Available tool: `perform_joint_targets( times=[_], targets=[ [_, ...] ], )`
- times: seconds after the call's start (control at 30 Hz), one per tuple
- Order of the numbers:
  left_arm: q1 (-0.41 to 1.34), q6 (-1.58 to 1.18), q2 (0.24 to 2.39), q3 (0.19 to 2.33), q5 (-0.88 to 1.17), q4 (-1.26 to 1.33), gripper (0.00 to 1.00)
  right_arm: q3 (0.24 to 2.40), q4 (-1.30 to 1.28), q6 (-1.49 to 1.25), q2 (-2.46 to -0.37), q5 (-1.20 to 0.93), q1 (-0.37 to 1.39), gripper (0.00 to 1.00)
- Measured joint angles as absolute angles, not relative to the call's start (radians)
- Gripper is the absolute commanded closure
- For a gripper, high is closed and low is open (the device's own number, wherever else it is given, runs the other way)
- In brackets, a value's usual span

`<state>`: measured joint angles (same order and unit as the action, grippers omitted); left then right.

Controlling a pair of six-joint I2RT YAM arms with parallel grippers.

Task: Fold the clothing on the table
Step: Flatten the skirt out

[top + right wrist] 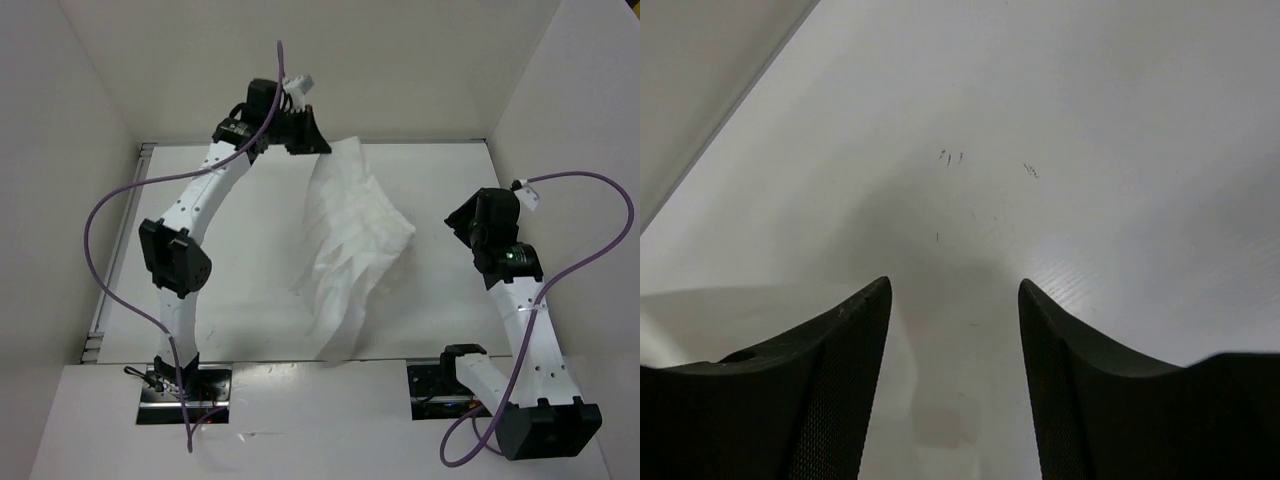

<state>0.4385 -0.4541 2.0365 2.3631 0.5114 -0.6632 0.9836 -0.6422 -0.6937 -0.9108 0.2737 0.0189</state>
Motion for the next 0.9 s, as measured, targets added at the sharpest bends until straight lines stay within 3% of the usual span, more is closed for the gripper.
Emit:
perform_joint_targets(
  times=[0.07,0.13,0.2,0.3,0.43,0.67,0.9],
  targets=[
    [0.385,-0.516,2.077,2.18,0.47,-0.569,0.86,0.984,-0.643,-0.694,-0.923,0.273,0.015,0.41],
    [0.333,-0.595,2.168,2.02,0.451,-0.477,0.7,0.984,-0.644,-0.693,-0.935,0.273,0.01,0.41],
    [0.287,-0.665,2.244,1.897,0.452,-0.414,0.61,0.987,-0.647,-0.689,-0.946,0.269,0.009,0.41],
    [0.217,-0.763,2.313,1.759,0.49,-0.364,0.57,1.001,-0.644,-0.668,-0.964,0.207,0.007,0.41],
    [0.191,-0.768,2.276,1.756,0.467,-0.311,0.56,1.015,-0.615,-0.638,-1.055,0.058,0.007,0.45],
    [0.216,-0.757,2.226,1.716,0.472,-0.253,0.53,1.012,-0.517,-0.593,-1.359,-0.175,0.059,0.51],
    [0.216,-0.732,2.184,1.625,0.478,-0.234,0.53,1.154,-0.481,-0.546,-1.635,-0.248,0.131,0.52]
  ],
)
